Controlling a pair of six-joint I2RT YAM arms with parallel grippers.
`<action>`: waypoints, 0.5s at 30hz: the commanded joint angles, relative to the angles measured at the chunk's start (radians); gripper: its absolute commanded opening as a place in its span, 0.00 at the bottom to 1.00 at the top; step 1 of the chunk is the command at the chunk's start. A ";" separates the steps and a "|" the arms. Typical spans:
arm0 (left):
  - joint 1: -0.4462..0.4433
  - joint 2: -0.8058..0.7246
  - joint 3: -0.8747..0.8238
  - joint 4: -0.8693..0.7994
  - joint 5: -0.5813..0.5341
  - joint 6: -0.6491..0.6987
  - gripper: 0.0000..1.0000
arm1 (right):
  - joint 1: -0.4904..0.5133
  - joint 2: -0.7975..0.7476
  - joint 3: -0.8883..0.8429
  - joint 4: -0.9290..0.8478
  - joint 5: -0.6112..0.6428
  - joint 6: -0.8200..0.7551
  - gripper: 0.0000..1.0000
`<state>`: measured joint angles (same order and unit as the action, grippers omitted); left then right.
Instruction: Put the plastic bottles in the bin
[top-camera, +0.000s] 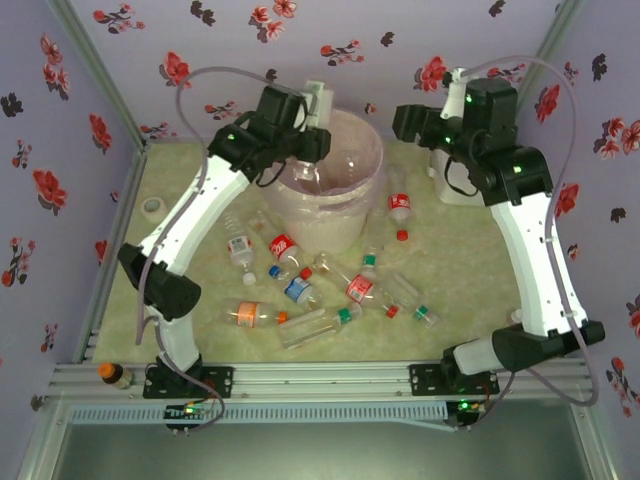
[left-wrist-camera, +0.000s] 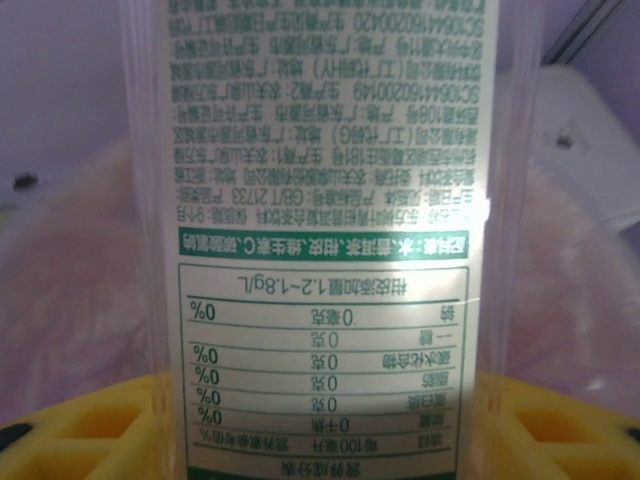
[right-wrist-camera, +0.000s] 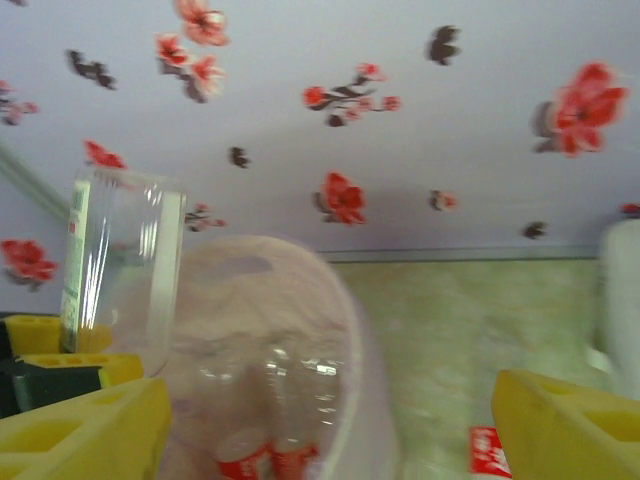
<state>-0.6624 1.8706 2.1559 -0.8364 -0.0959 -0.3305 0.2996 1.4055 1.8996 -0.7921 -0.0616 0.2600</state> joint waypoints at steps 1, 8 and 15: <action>-0.008 -0.001 -0.031 -0.005 -0.010 -0.045 0.17 | -0.020 -0.038 -0.053 -0.091 0.121 -0.051 0.84; -0.006 -0.009 -0.104 0.022 0.006 -0.061 0.49 | -0.082 -0.029 -0.178 -0.178 0.219 -0.037 0.85; -0.003 -0.008 -0.081 0.017 0.025 -0.042 0.83 | -0.097 -0.018 -0.264 -0.184 0.182 -0.017 0.87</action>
<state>-0.6632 1.8824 2.0575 -0.8310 -0.0864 -0.3702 0.2138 1.3853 1.6474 -0.9577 0.1059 0.2359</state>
